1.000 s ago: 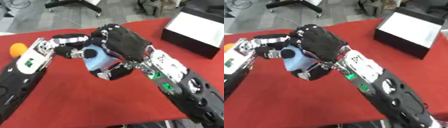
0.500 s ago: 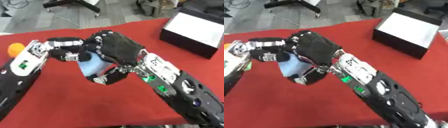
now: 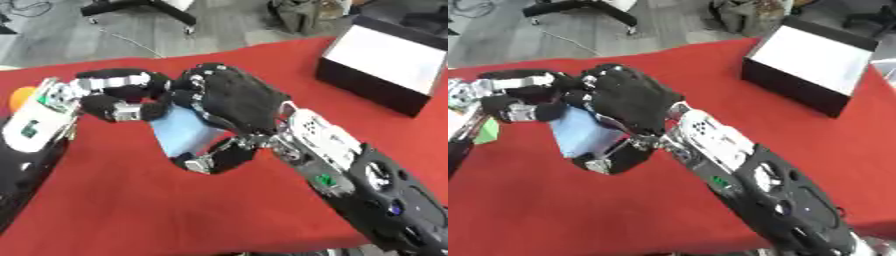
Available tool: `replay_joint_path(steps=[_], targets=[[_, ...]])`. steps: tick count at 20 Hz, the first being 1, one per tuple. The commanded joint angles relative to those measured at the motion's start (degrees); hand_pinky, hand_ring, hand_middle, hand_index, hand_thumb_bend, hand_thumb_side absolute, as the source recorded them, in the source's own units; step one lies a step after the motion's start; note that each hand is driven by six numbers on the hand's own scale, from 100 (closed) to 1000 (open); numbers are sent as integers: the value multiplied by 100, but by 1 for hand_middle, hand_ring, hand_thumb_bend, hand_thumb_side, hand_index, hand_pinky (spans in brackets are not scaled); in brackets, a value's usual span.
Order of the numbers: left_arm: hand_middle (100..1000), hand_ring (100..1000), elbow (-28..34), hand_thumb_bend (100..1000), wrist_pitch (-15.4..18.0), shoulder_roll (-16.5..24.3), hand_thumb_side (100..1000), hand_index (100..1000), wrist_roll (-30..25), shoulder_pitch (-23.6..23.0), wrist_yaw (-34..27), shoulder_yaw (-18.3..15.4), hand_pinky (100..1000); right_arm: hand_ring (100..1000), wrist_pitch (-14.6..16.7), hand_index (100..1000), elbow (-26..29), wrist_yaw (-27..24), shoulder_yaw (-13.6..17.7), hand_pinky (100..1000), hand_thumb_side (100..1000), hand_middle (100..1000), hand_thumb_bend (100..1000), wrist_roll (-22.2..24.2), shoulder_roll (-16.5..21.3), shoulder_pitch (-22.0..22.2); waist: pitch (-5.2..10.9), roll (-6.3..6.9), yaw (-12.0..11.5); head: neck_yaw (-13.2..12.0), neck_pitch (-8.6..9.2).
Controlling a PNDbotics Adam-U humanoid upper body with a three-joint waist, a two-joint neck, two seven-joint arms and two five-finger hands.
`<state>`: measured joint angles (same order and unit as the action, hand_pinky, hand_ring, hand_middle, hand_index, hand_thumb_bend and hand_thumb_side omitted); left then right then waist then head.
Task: Pick up the objects with one hand, pass them to the other hand, and then place them into the box on the other side of the table.
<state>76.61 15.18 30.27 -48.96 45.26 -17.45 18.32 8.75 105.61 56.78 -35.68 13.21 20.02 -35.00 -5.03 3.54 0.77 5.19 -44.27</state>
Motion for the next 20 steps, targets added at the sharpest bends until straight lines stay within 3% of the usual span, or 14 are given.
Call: replay_joint_path(steps=[1,4,8,13,17,20], targets=[[635,662,88,257,446,577,738,772,-301,-62,-200,-477,778,583,-128,330,483,-192,173,666,380,243,100,89,423,-16,66,-5,15,71,15],[634,661,82,255,542,935,727,772,-301,-323,-349,-834,778,583,-323,329,829,-359,412,661,385,243,100,113,748,104,64,-4,35,149,15],[634,661,110,250,597,1287,720,771,-252,-758,-560,-1335,778,583,-508,327,894,-381,754,661,392,241,100,-114,1085,280,61,-7,51,299,15],[631,659,239,237,554,1468,720,767,30,-1347,-721,-1882,778,583,-892,320,898,-216,1278,641,403,231,100,-546,1467,567,50,-19,43,477,15],[627,656,427,222,465,1347,689,761,432,-1774,-666,-2374,776,574,-1627,316,730,-246,1793,578,397,219,100,-998,1780,781,38,-38,4,664,15],[625,655,726,218,465,1052,658,760,914,-2105,-327,-2819,774,561,-2397,304,-38,-606,2178,515,373,204,100,-1688,1917,754,25,-51,-63,895,15]])
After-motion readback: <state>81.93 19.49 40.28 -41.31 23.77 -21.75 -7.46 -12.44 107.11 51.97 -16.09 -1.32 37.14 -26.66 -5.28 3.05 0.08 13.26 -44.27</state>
